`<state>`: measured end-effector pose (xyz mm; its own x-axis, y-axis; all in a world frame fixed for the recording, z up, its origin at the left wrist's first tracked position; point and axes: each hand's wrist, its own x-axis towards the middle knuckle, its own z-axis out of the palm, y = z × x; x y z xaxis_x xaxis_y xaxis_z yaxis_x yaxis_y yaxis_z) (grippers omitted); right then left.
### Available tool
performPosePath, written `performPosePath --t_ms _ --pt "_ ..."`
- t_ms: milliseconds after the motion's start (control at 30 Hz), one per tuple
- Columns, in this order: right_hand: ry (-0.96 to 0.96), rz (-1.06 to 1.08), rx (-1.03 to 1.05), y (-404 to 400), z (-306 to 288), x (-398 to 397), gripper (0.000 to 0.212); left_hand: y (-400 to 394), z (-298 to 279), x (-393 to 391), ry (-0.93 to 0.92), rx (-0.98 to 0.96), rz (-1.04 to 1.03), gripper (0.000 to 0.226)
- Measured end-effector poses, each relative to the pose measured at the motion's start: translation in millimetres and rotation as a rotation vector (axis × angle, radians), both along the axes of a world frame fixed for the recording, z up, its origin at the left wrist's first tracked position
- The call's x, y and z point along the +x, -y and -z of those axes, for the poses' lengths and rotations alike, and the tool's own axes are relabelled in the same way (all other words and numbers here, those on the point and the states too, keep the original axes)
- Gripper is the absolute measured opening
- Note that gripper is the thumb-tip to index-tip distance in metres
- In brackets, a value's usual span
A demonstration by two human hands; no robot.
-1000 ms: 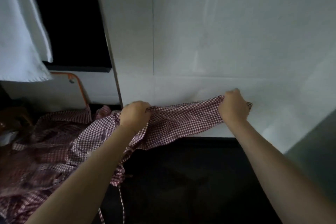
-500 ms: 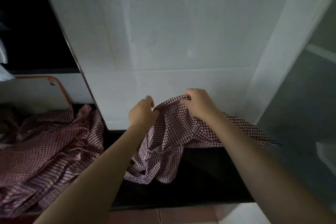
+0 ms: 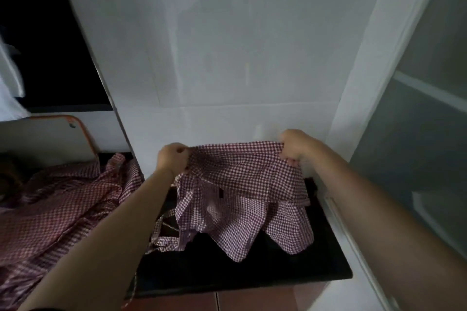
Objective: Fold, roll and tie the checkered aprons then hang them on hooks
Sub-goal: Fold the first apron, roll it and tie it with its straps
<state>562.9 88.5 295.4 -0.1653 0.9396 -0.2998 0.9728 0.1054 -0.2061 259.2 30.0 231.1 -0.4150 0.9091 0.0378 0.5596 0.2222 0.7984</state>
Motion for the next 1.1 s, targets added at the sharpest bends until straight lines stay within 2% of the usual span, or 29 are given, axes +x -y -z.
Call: performPosePath --t_ms 67,133,233,300,367,400,433,533,600,767,867,900,967,1033,1100 --pt "-0.115 0.079 0.100 -8.6 -7.0 -5.3 0.022 -14.5 -32.6 -15.4 -0.049 0.082 0.006 0.013" --pt "-0.270 0.092 0.284 -19.6 -19.4 -14.0 0.022 -24.6 -65.5 -23.6 -0.138 0.168 -0.041 0.018" --pt "-0.441 0.076 0.748 -24.0 -49.9 -28.2 0.018 -25.0 -111.9 -31.7 -0.256 0.419 -0.114 0.023" --pt "-0.477 0.038 1.096 -17.4 -63.7 -35.2 0.016 -19.7 -124.5 -36.8 -0.407 0.681 -0.127 0.018" --pt "-0.420 -0.015 1.277 -16.8 -56.4 -39.8 0.024 -17.1 -111.1 -42.8 -0.605 0.817 -0.111 0.009" --pt "-0.356 -0.022 1.226 -17.9 -42.9 -41.8 0.028 -17.8 -93.3 -47.5 -0.684 0.750 -0.091 0.007" --pt "-0.285 -0.017 1.093 -19.5 -27.5 -42.3 0.031 -17.6 -76.1 -49.9 -0.739 0.600 -0.059 0.008" --pt "-0.040 -0.061 0.508 -9.7 27.8 -39.8 0.033 -8.8 -13.5 -47.6 -0.849 -0.100 0.144 0.023" --pt "0.068 -0.111 0.227 -0.6 70.9 -36.2 0.030 1.8 27.1 -39.6 -0.847 -0.419 0.306 0.030" --pt "0.166 -0.133 -0.192 13.6 162.1 -29.8 0.026 24.7 107.9 -24.2 -0.721 -0.707 0.410 0.035" --pt "0.210 -0.188 -0.507 21.2 194.8 -27.5 0.032 34.5 142.8 -18.0 -0.700 -0.867 0.399 0.046" --pt "0.189 -0.204 -0.506 22.1 204.6 -26.5 0.032 36.2 151.6 -15.0 -0.714 -0.904 0.388 0.050" --pt "0.080 -0.213 -0.349 21.9 224.6 -22.6 0.032 34.0 166.1 -5.2 -0.748 -0.874 0.319 0.054" --pt "-0.073 -0.116 -0.096 24.6 238.6 -19.5 0.029 29.8 170.9 7.4 -0.782 -0.696 0.230 0.048" --pt "-0.113 -0.081 0.147 22.4 256.6 -14.2 0.021 22.6 185.7 21.7 -0.774 -0.554 0.225 0.041"
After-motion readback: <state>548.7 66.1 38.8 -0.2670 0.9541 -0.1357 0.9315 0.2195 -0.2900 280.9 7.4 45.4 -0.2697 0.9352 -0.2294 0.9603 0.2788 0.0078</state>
